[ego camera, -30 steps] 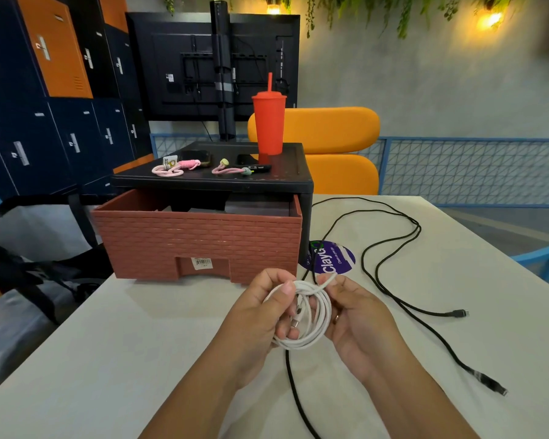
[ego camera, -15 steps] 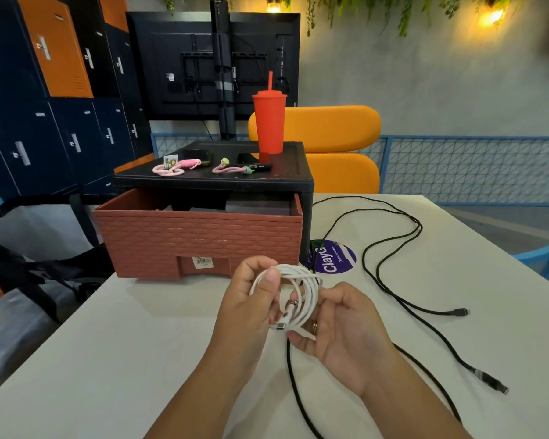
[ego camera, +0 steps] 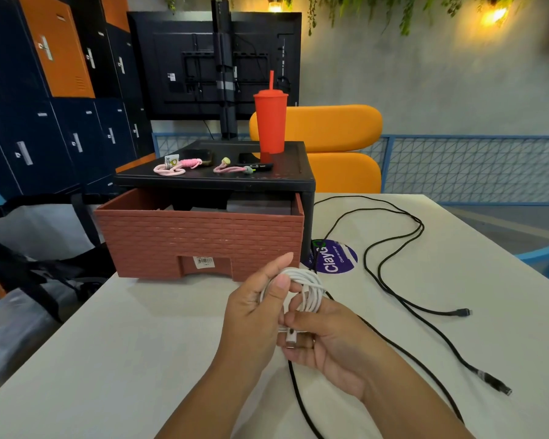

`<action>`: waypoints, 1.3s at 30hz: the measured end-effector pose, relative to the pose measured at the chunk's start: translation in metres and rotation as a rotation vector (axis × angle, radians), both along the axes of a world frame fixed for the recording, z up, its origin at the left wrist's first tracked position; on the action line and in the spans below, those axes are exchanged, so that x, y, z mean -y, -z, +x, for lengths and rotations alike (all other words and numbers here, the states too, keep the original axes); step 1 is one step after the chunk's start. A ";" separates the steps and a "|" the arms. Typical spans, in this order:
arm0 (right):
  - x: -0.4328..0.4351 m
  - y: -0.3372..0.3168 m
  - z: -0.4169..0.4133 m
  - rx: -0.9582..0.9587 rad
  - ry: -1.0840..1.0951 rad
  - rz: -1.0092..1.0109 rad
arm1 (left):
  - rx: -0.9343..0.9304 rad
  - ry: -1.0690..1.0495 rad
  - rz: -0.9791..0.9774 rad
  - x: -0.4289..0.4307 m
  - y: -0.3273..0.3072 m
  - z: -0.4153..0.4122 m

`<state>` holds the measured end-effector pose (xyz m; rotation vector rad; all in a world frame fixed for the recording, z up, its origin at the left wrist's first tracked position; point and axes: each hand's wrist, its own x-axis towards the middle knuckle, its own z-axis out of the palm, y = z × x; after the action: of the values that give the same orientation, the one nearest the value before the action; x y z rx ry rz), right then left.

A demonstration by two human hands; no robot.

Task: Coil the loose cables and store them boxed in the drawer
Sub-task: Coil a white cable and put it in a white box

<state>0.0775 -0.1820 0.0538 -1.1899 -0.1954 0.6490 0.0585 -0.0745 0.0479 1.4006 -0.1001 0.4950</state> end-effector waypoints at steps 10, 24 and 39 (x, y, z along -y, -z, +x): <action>0.007 -0.006 0.000 0.053 -0.139 -0.048 | -0.010 -0.083 -0.212 -0.015 0.001 0.007; 0.035 -0.008 0.019 0.215 0.147 -0.307 | -0.171 0.131 0.109 -0.010 0.015 0.014; 0.053 0.008 0.040 0.316 0.382 -0.714 | -0.282 0.069 0.610 0.003 0.040 0.020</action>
<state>0.1175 -0.2351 0.0457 -1.9587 0.0111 0.1790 0.0787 -0.0773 0.0077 2.0431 -0.0725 0.2054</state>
